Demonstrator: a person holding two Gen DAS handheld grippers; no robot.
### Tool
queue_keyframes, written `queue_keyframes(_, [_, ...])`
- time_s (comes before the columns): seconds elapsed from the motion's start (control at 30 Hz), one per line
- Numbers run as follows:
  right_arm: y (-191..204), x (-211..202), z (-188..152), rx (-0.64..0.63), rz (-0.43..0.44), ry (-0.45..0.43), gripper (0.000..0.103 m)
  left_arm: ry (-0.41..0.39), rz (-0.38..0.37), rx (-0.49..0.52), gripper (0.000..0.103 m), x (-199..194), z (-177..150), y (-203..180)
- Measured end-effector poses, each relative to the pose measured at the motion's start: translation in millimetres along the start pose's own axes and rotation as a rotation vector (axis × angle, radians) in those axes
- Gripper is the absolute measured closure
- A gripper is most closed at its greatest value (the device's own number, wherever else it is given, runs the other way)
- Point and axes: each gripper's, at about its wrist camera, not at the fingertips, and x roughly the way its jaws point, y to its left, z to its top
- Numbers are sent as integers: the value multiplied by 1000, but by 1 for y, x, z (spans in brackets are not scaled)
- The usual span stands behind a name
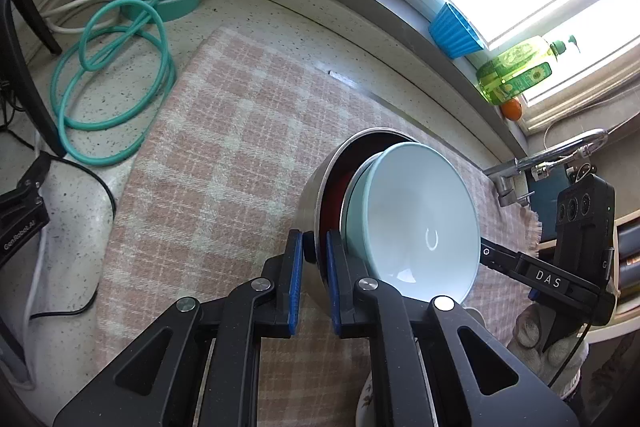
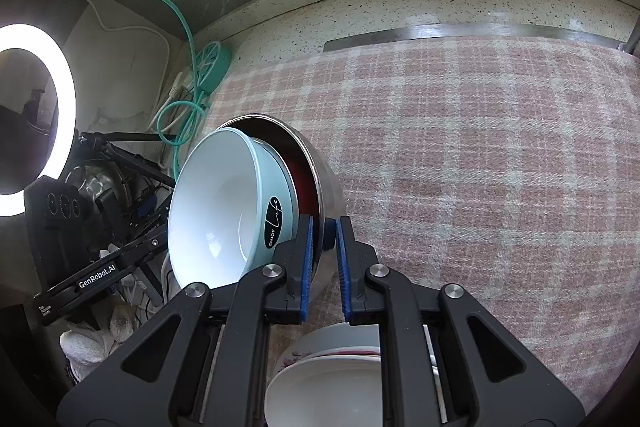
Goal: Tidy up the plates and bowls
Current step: 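Grasp the rim of the nested steel bowls with the left gripper, then carry the nested bowls over the plate stack and lower them onto it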
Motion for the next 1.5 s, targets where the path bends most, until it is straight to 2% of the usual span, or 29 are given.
queue_keyframes(0.4, [10, -19, -13, -22, 21, -15, 91, -39, 5, 8, 94, -23, -12, -6])
queue_keyframes(0.73, [17, -55, -32, -59, 30, -52, 91, -79, -9, 32, 95, -49, -32, -22])
queue_keyframes(1.13, [-6, -100, -66, -28, 41, -84, 91, -87, -47, 92, 94, -67, -60, -55])
queue_keyframes(1.5, [-40, -128, -103, 13, 12, -105, 91, -38, -78, 157, 94, -59, -87, -86])
